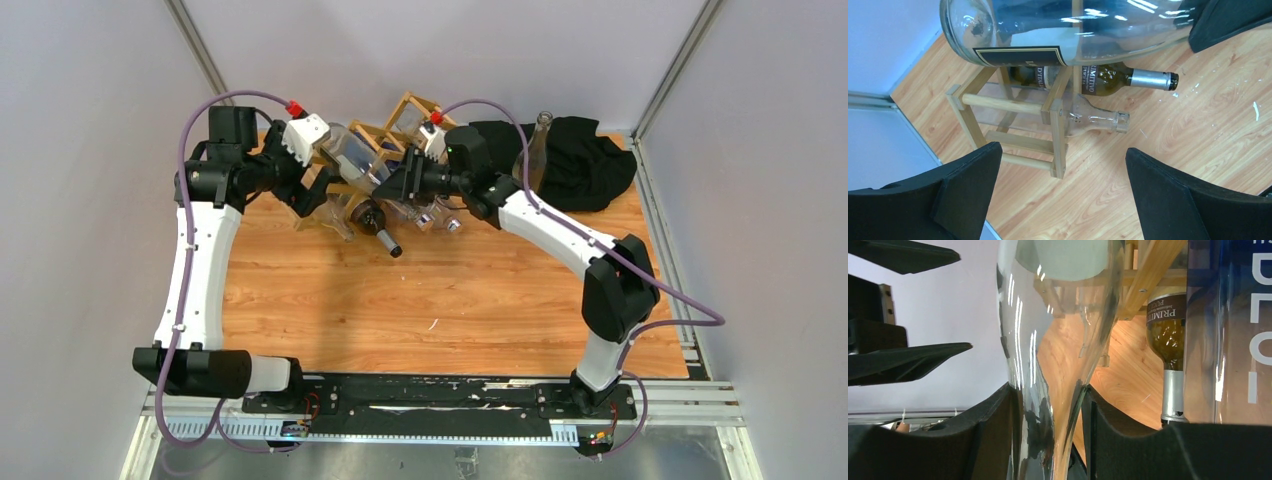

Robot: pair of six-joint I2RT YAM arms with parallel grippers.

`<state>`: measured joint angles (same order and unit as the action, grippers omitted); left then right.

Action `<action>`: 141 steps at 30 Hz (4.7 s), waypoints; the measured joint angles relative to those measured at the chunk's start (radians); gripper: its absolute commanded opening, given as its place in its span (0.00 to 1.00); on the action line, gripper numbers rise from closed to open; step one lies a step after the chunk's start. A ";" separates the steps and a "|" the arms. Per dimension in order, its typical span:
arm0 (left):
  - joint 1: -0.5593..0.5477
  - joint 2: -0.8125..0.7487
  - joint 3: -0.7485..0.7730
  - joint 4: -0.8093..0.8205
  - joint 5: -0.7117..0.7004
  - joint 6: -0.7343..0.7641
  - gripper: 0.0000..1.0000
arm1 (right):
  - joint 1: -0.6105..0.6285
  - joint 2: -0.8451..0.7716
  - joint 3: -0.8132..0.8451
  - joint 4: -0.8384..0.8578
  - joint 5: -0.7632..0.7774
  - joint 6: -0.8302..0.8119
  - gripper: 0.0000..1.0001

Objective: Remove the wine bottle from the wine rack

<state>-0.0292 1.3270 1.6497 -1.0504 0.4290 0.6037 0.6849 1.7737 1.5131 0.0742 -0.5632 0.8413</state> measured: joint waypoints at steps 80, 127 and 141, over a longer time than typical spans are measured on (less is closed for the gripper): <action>-0.440 -0.462 -0.663 0.533 -0.010 0.837 0.00 | 0.230 -0.605 -0.144 -0.610 0.124 -0.409 0.79; -0.438 -0.557 -0.718 0.756 -0.044 -0.081 0.00 | 0.237 -0.541 -0.077 0.086 0.341 -0.528 0.17; -0.443 -0.464 -0.537 0.592 -0.036 -0.137 1.00 | 0.235 -0.518 -0.023 0.002 0.380 -0.505 0.00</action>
<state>-0.4725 0.8631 1.1126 -0.4583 0.3927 0.4667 0.9203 1.2560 1.4899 0.0765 -0.1833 0.3363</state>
